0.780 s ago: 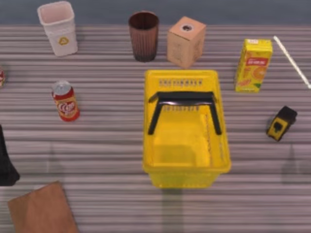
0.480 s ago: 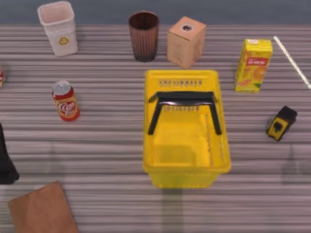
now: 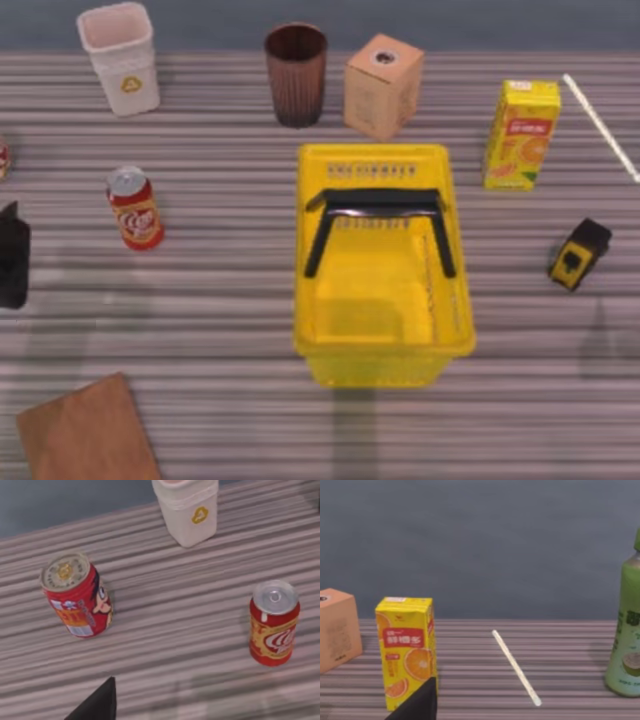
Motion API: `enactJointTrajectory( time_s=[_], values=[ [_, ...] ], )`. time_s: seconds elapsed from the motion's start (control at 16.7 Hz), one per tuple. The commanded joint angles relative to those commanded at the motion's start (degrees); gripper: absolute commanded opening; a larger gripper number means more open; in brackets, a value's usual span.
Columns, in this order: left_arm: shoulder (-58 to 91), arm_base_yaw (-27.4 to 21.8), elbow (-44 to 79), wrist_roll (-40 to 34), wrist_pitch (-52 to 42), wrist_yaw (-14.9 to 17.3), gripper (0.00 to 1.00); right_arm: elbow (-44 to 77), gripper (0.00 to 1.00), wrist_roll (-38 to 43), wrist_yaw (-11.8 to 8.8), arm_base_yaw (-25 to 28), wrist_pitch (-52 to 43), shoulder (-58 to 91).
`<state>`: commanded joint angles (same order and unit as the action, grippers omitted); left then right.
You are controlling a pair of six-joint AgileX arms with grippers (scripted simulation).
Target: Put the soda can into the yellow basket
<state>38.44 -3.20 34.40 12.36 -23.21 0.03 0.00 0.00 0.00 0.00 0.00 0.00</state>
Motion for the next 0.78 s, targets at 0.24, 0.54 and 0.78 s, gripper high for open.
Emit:
enactJointTrajectory(
  time_s=[0.24, 0.54, 0.78],
  values=[
    [25.83, -1.82, 22.22, 6.8, -12.68, 0.32, 1.0, 0.0, 1.0, 0.0, 0.0, 0.0, 0.0, 0.0],
    [56.98, -3.99, 49.25, 14.96, -27.89, 0.71, 1.0, 0.0, 1.0, 0.0, 0.0, 0.0, 0.0, 0.0],
    [77.59, -5.41, 66.26, 20.46, -38.47, 0.66, 1.0, 0.0, 1.0, 0.0, 0.0, 0.0, 0.0, 0.0]
  ],
)
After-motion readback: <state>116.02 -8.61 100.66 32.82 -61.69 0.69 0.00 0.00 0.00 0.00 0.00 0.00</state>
